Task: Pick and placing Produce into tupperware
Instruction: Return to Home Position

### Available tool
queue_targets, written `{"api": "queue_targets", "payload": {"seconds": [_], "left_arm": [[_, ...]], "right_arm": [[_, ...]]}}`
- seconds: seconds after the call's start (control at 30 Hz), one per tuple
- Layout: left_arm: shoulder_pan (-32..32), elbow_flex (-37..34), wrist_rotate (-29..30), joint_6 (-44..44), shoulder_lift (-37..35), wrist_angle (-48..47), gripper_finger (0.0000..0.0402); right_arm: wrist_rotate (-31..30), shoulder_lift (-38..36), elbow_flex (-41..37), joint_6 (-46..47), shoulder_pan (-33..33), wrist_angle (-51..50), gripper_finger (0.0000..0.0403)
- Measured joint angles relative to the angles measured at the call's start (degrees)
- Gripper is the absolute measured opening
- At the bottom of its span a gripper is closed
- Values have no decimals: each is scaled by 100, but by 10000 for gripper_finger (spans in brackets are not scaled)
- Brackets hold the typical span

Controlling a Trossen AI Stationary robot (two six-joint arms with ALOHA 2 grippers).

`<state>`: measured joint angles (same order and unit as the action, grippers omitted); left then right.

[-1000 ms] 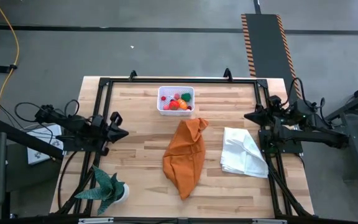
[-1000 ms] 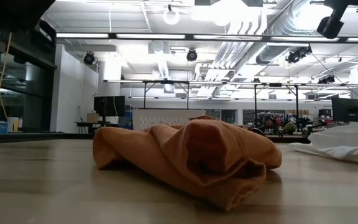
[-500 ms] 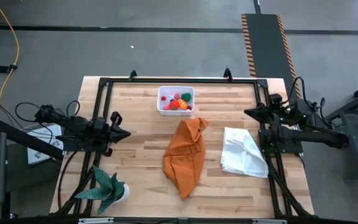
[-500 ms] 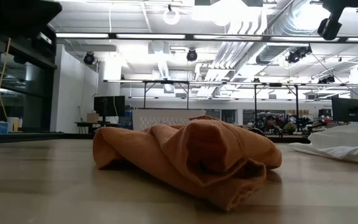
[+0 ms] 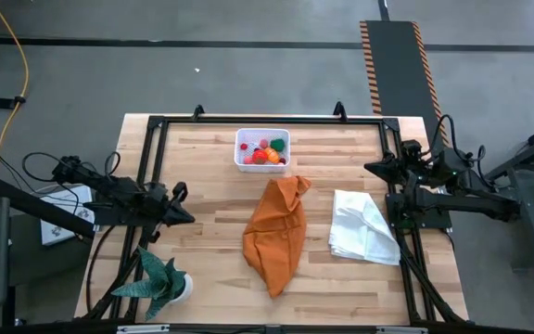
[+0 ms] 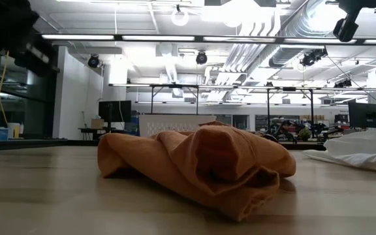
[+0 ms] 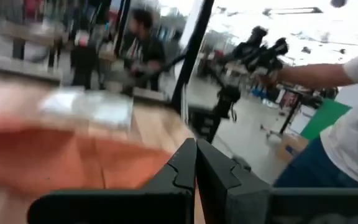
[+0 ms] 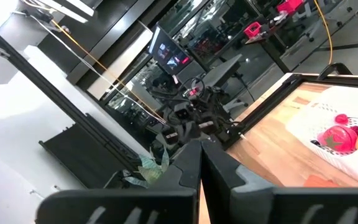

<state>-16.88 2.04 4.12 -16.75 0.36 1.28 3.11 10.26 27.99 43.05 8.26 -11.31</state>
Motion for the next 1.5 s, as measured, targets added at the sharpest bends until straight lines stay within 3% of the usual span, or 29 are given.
{"api": "queue_targets", "payload": {"seconds": [0.23, 0.47, 0.8, 1.2, 1.5], "left_arm": [[-2, 17, -288, -687, 0, -433, 1], [0, 17, -417, -216, 26, -470, 1], [0, 17, -404, 135, 26, -469, 1], [0, 17, -391, 139, 26, -462, 1], [0, 15, -391, 146, 26, -461, 1]], "right_arm": [[7, -1, 0, -97, 0, -1, 0], [145, -2, 1, -229, -1, -16, 0], [160, -72, -8, -1924, -1, 61, 0], [-216, -960, -1318, -2470, -3, 1393, 0], [-354, -995, -2210, -2959, -3, 2807, 0]]}}
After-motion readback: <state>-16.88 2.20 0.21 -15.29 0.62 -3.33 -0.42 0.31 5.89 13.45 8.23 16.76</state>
